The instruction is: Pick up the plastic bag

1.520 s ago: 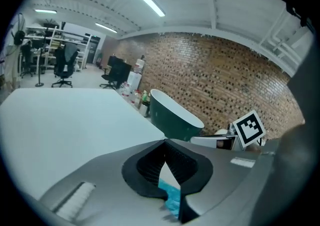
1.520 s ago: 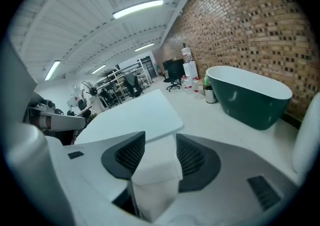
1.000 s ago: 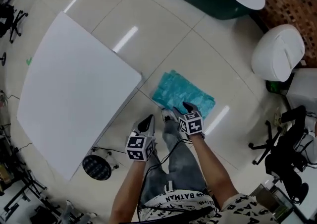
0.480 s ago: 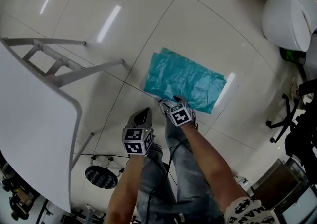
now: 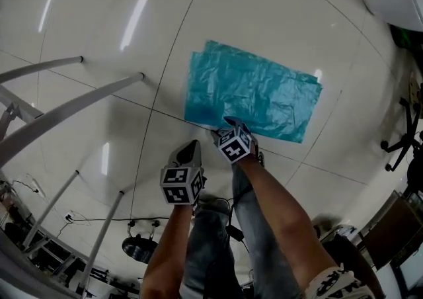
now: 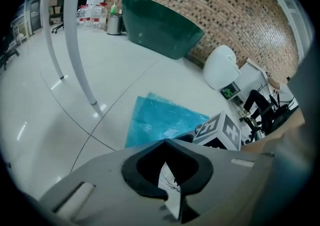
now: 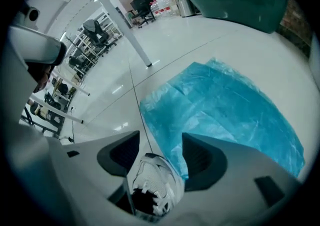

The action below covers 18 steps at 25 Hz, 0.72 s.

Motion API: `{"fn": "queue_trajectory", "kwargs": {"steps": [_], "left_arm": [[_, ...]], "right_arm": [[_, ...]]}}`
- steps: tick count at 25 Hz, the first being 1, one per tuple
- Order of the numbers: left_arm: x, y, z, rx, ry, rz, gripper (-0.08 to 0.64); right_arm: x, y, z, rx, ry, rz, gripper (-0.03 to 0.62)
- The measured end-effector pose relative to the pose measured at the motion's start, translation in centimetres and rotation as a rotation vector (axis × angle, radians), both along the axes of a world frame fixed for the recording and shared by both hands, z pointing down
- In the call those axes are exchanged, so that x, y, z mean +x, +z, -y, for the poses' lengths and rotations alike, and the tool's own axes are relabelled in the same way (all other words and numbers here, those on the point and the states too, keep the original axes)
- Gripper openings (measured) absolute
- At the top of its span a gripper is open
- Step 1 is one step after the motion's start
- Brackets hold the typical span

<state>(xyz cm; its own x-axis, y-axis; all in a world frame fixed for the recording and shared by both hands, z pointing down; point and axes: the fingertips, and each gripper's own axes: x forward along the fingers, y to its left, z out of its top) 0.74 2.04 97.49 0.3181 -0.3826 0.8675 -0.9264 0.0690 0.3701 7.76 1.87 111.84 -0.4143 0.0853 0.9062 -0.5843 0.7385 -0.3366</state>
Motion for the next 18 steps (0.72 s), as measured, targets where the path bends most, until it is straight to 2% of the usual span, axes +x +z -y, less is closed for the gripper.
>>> {"fn": "queue_trajectory", "kwargs": {"steps": [6, 11, 14, 18], "left_arm": [[0.0, 2.9, -1.5, -0.002, -0.005, -0.002, 0.0], [0.5, 4.8, -2.0, -0.006, 0.002, -0.008, 0.0], [0.7, 5.0, -2.0, 0.004, 0.009, -0.013, 0.0], [0.7, 5.1, -2.1, 0.01, 0.016, -0.01, 0.0]], "right_arm": [[-2.3, 5.1, -1.1, 0.092, -0.186, 0.0, 0.284], [-2.9, 7.2, -1.5, 0.202, -0.326, -0.053, 0.284], [-3.1, 7.7, -1.1, 0.213, -0.308, -0.05, 0.282], [-2.3, 8.3, 0.2, 0.202, -0.229, -0.051, 0.155]]}}
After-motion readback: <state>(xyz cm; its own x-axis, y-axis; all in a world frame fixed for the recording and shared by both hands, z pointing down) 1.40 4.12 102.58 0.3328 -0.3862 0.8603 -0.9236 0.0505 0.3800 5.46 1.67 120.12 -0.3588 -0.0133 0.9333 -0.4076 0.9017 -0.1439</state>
